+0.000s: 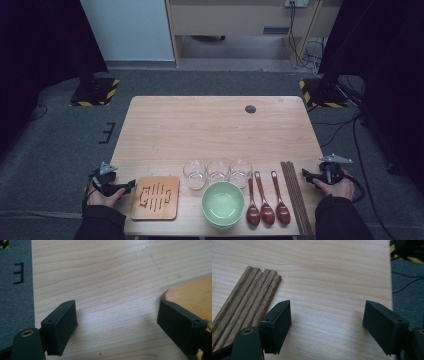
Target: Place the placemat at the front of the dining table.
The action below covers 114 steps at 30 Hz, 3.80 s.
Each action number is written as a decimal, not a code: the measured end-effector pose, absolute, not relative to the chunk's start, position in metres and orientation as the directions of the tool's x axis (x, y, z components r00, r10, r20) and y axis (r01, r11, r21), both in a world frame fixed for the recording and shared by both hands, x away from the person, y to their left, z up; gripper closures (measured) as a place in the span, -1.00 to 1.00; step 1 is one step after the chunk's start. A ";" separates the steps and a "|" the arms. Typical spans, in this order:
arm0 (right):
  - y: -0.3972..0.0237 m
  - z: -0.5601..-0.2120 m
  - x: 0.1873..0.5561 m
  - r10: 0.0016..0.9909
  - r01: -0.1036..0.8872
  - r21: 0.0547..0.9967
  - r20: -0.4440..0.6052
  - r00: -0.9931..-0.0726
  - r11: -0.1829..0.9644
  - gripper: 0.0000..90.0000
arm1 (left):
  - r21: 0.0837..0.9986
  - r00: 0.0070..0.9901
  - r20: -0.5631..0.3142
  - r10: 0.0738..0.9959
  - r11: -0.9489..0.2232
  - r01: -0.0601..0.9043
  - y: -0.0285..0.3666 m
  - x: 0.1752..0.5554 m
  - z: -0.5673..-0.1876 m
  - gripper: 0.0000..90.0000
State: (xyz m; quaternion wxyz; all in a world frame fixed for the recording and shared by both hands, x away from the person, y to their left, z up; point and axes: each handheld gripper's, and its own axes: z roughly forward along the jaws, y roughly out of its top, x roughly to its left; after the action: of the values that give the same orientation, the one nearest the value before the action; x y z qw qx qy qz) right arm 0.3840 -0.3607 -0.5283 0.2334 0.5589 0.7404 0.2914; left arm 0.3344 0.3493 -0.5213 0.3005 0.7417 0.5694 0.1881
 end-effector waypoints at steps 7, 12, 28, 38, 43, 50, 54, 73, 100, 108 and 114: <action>-0.358 -0.515 0.381 0.970 0.640 0.754 0.017 -0.243 0.147 -0.44 | 0.746 0.246 -0.100 0.964 -0.091 0.660 0.352 0.328 -0.503 -0.64; -0.355 -0.506 0.380 0.968 0.621 0.773 0.042 -0.247 0.125 -0.43 | 0.797 0.217 -0.120 0.969 -0.036 0.603 0.354 0.319 -0.487 -0.64; -0.351 -0.464 0.379 0.959 0.461 0.886 0.087 -0.268 0.049 -0.45 | 0.848 0.265 -0.140 0.954 -0.022 0.529 0.342 0.313 -0.458 -0.58; -0.325 -0.433 0.376 0.938 0.381 0.922 0.066 -0.342 0.074 -0.48 | 0.887 0.314 -0.133 0.940 -0.029 0.460 0.327 0.307 -0.442 -0.57; -0.302 -0.417 0.376 0.914 0.349 0.931 0.044 -0.403 0.109 -0.50 | 0.896 0.328 -0.127 0.936 -0.034 0.443 0.323 0.305 -0.440 -0.57; -0.267 -0.392 0.376 0.885 0.293 0.949 0.034 -0.464 0.118 -0.52 | 0.891 0.359 -0.106 0.927 -0.071 0.448 0.315 0.305 -0.442 -0.57; -0.249 -0.379 0.378 0.869 0.266 0.958 0.039 -0.494 0.109 -0.53 | 0.885 0.372 -0.108 0.922 -0.081 0.459 0.310 0.306 -0.447 -0.57; -0.173 -0.338 0.382 0.798 0.189 0.969 -0.016 -0.603 0.161 -0.53 | 0.866 0.385 -0.095 0.918 -0.115 0.486 0.307 0.308 -0.456 -0.56; -0.090 -0.310 0.376 0.715 0.160 0.972 -0.012 -0.699 0.173 -0.52 | 0.859 0.382 -0.118 0.917 -0.098 0.502 0.306 0.309 -0.460 -0.56; -0.069 -0.312 0.373 0.701 0.167 0.967 -0.016 -0.713 0.191 -0.50 | 0.861 0.384 -0.119 0.916 -0.097 0.500 0.306 0.310 -0.460 -0.56; -0.050 -0.314 0.371 0.676 0.173 0.963 -0.011 -0.737 0.204 -0.50 | 0.859 0.381 -0.120 0.917 -0.096 0.503 0.307 0.310 -0.460 -0.56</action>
State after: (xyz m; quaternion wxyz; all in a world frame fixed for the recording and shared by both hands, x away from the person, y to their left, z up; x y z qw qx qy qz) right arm 0.3713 -0.0498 -0.3142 0.2232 0.2856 0.7432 0.5624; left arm 0.3101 0.3065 -0.4603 0.4437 0.7024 0.5052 0.2334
